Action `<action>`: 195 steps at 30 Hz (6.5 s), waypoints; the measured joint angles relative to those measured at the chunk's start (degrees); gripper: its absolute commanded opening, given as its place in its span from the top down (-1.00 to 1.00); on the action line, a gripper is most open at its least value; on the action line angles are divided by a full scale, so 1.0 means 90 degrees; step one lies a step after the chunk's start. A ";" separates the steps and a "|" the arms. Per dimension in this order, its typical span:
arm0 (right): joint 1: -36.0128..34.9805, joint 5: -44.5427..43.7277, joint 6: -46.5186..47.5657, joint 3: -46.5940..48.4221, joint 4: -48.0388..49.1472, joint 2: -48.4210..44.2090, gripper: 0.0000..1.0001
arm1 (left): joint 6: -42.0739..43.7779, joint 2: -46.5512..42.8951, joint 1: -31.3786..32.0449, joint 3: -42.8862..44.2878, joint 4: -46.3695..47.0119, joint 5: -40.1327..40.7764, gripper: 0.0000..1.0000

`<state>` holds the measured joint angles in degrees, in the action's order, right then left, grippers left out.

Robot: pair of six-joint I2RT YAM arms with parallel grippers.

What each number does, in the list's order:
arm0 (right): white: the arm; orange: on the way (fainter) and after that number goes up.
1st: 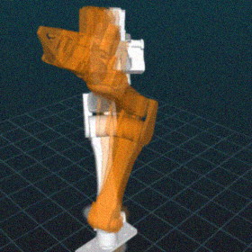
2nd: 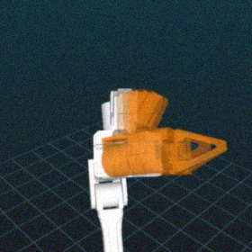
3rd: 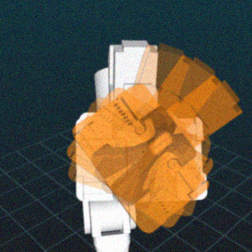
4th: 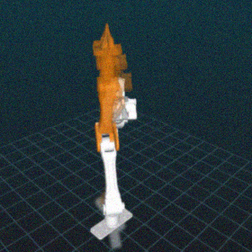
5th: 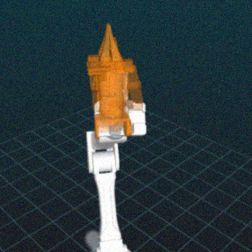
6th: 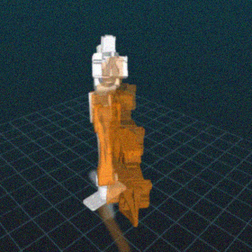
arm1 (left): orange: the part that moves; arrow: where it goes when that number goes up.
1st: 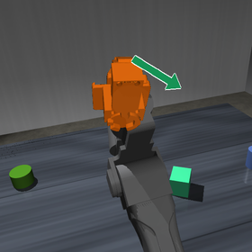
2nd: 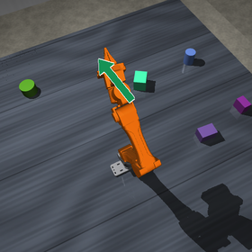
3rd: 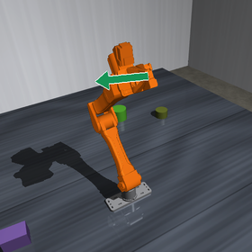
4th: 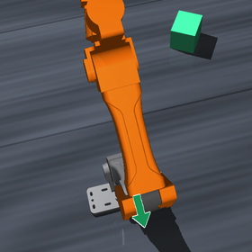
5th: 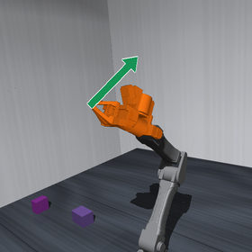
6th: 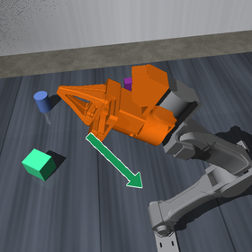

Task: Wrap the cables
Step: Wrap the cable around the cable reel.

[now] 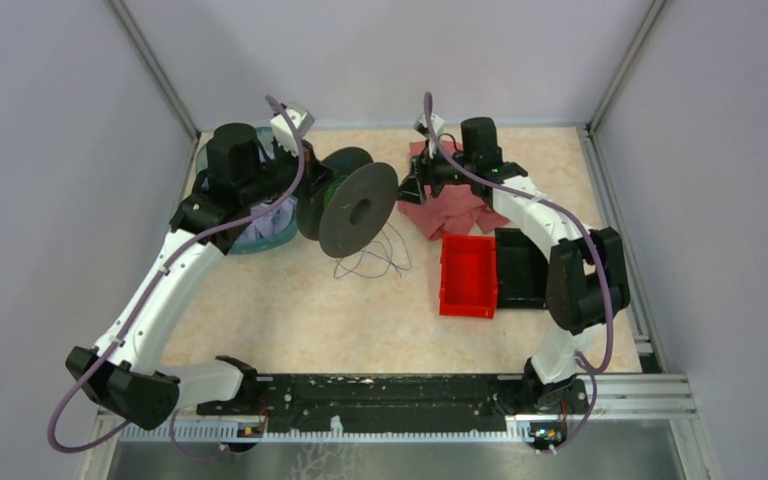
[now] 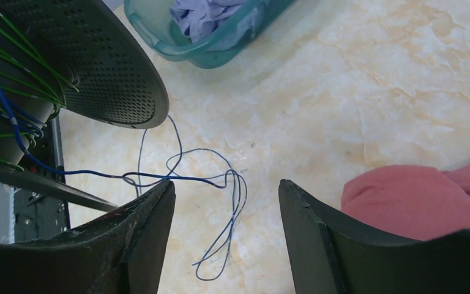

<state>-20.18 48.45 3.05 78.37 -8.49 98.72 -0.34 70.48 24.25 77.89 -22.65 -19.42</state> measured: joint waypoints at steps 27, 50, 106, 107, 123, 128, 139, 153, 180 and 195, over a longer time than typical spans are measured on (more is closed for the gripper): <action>0.0005 0.0998 -0.0289 -0.0699 0.1214 0.0172 1.00 | -0.0352 0.0000 -0.0255 0.0034 -0.0029 -0.0709 0.99; 0.0969 -0.2431 0.0355 -0.1222 -0.0665 -0.0658 1.00 | -0.1496 0.0112 -0.1001 0.1586 0.0032 0.1243 0.99; 0.1489 -0.0682 0.0743 -0.1202 -0.1183 -0.0398 -0.14 | -0.2246 0.0661 -0.1778 0.2276 -0.0051 0.1299 1.00; 0.1404 -0.0554 0.0760 -0.1188 -0.1173 -0.0486 -0.17 | -0.2290 0.0661 -0.1778 0.2273 -0.0027 0.1173 1.00; -0.0175 0.0685 -0.0726 -0.1171 0.2297 -0.0367 -0.52 | -0.2980 0.0658 -0.1749 0.2157 0.0243 -0.0335 1.00; -0.0347 0.0748 -0.1479 -0.1231 0.3327 0.0464 -0.50 | -0.3223 0.0658 -0.1647 0.2157 0.0260 -0.0619 1.00; -0.0391 0.0126 -0.1690 -0.0471 0.2873 0.1634 -0.42 | -0.3466 0.0658 -0.1525 0.2157 0.0284 -0.0913 1.00; -0.0549 -0.0323 -0.1219 0.1146 0.1664 0.2783 -0.30 | -0.3468 0.0658 -0.1525 0.2137 0.0287 -0.0969 1.00; -0.0806 -0.0114 -0.1180 0.0085 0.1219 0.2446 1.00 | -0.3274 0.0668 -0.1518 0.1889 0.0141 0.0865 1.00; -0.1639 -0.0223 0.1693 -0.1132 -0.1571 -0.0049 1.00 | -0.2618 0.0755 -0.1464 0.1552 0.0180 0.3470 1.00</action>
<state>-34.94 46.44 18.28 68.18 -22.63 98.28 -23.90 77.28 11.07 91.85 -21.04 11.81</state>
